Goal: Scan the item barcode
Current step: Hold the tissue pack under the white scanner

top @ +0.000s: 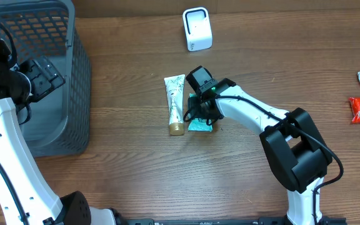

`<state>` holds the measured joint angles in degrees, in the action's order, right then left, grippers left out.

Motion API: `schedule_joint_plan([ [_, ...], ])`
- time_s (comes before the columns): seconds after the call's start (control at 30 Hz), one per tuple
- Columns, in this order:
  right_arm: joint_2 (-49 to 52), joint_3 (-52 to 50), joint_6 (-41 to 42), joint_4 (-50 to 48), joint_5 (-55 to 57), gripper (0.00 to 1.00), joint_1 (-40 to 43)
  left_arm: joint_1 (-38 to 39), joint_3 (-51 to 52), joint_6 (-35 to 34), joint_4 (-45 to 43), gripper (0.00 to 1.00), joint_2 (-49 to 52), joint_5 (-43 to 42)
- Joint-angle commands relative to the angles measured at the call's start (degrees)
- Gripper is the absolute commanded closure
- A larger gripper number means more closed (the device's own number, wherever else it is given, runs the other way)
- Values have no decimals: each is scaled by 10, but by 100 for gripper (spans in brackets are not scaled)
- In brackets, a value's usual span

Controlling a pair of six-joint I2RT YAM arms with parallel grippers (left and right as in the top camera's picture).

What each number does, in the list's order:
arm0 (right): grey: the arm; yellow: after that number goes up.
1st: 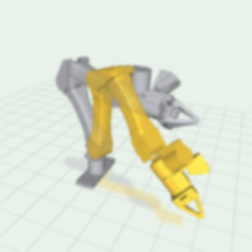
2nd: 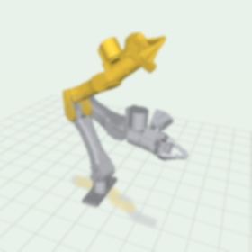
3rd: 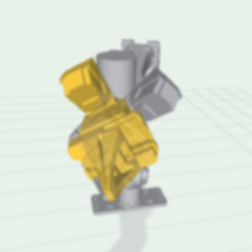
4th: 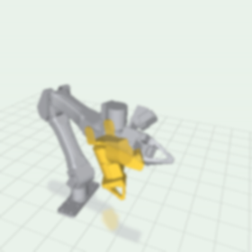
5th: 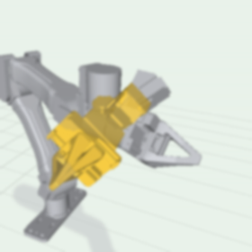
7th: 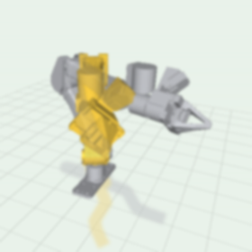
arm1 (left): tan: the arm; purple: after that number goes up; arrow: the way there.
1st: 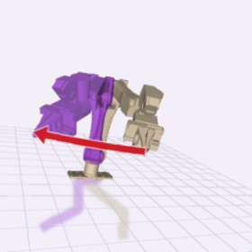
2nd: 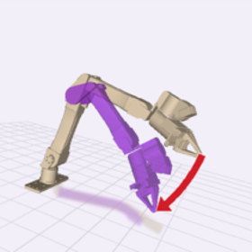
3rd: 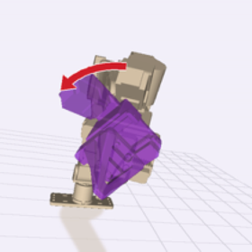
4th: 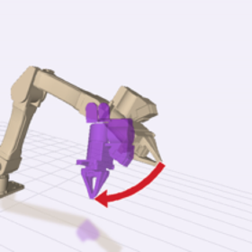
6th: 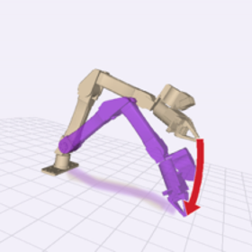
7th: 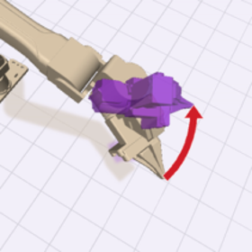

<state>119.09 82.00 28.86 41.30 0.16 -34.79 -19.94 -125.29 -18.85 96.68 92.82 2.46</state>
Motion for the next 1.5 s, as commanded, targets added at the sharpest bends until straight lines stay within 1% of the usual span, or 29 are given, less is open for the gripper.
schedule_joint_plan([
  [0.0,0,-13,12,-2,26,48,-1,1,-4,11,1,0,2,7],
  [0.03,0,-4,12,-1,26,59,1,1,-4,11,1,0,2,7],
  [0.17,-1,42,6,12,28,61,13,1,-4,11,1,0,2,7],
  [0.3,-1,100,-27,26,28,61,31,1,-4,11,1,0,2,7],
  [0.47,-1,147,-38,11,26,64,57,1,-4,11,1,0,2,7],
  [0.57,-1,157,-38,-42,18,64,68,1,-4,11,1,0,2,7],
  [0.97,0,157,-46,-352,2,64,88,1,-4,11,1,0,2,7],
  [1.07,4,157,-46,-398,7,64,88,1,-4,11,1,0,2,7],
  [1.2,19,157,-33,-438,66,64,89,1,-4,11,1,0,2,7],
  [1.27,42,157,-31,-475,84,64,94,1,-4,11,1,0,2,7],
  [1.47,96,159,42,-549,84,64,106,1,-4,11,1,0,2,7],
])
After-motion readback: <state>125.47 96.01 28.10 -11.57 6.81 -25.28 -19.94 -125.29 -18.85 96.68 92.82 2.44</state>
